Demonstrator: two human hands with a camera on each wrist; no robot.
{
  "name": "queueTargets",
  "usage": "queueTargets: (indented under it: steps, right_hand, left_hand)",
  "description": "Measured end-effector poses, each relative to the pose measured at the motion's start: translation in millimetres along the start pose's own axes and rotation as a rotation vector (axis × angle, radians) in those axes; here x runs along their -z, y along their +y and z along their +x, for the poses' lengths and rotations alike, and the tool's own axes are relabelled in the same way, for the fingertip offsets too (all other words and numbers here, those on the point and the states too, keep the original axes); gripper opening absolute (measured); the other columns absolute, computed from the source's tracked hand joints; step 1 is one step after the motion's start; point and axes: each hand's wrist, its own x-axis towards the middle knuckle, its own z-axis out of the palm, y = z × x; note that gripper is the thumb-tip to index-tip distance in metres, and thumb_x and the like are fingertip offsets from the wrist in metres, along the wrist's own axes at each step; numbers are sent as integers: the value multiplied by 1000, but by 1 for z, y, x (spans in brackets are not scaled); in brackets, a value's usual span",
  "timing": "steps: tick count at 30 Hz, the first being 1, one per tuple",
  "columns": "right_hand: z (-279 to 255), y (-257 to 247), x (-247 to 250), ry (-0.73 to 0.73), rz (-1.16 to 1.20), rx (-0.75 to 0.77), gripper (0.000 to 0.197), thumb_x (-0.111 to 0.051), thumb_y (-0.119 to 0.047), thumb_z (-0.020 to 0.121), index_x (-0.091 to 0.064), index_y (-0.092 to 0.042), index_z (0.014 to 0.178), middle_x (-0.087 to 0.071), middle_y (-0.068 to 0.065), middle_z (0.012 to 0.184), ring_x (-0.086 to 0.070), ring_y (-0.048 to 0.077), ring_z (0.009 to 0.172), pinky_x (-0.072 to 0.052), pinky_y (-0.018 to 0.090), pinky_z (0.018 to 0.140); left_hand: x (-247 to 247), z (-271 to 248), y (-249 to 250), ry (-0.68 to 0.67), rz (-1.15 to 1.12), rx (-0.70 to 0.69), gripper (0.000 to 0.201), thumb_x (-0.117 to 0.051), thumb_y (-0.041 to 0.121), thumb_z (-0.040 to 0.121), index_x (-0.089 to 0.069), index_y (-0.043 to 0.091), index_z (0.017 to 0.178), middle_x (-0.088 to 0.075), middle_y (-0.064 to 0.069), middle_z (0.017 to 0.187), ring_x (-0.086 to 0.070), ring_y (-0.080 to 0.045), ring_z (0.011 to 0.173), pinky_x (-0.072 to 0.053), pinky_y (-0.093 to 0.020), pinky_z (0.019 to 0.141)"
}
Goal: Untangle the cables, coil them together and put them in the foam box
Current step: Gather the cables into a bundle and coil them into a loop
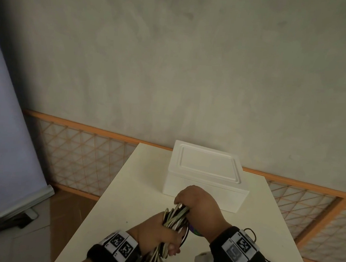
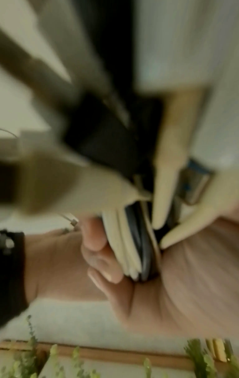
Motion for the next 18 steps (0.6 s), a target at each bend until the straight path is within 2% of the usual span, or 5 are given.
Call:
queueTargets:
  steps: [3,7,11,14,18]
  right_hand:
    - [-4,3,2,23,89,-112,42,-59,-4,63,-61,-28,97,-71,-5,93,-61,8,87,-49,20,78]
    - [-11,6,6,-76,13,-131,31,-54,-24,70,-56,-32,99,-71,-9,87,-66,9,72,-54,18,63]
    - [2,10,11,-168,-136,-106,27,-45,-42,78,-69,-28,78,-67,-9,68,-63,13,59,-54,25,55]
    - [13,3,10,-81,-291,-74,58,-38,-61,88,-52,-22,47,-49,-7,45,-46,10,41,-38,18,43]
    - [13,-11,7,62,-180,-199,54,-54,-46,90,-41,-20,44,-39,-5,41,-27,7,42,-20,14,49]
  left_hand:
    - [1,-1,5,-18,11,1,17,-52,-12,73,-53,5,70,-48,-7,51,-48,-22,51,-49,-34,71]
    - [-1,-4,13,-102,92,40,12,-57,-8,69,-52,3,70,-48,-7,53,-49,-22,52,-46,-40,74]
    - [-2,-8,19,-192,69,54,12,-57,-6,70,-52,5,68,-48,-5,55,-48,-18,50,-46,-29,63]
    - [-8,-10,24,-283,18,37,10,-56,-2,73,-52,7,71,-50,-1,55,-49,-14,51,-44,-26,58]
    - [-11,-11,27,-292,-59,-59,9,-51,-5,76,-50,1,83,-52,-1,56,-52,-14,53,-49,-29,66]
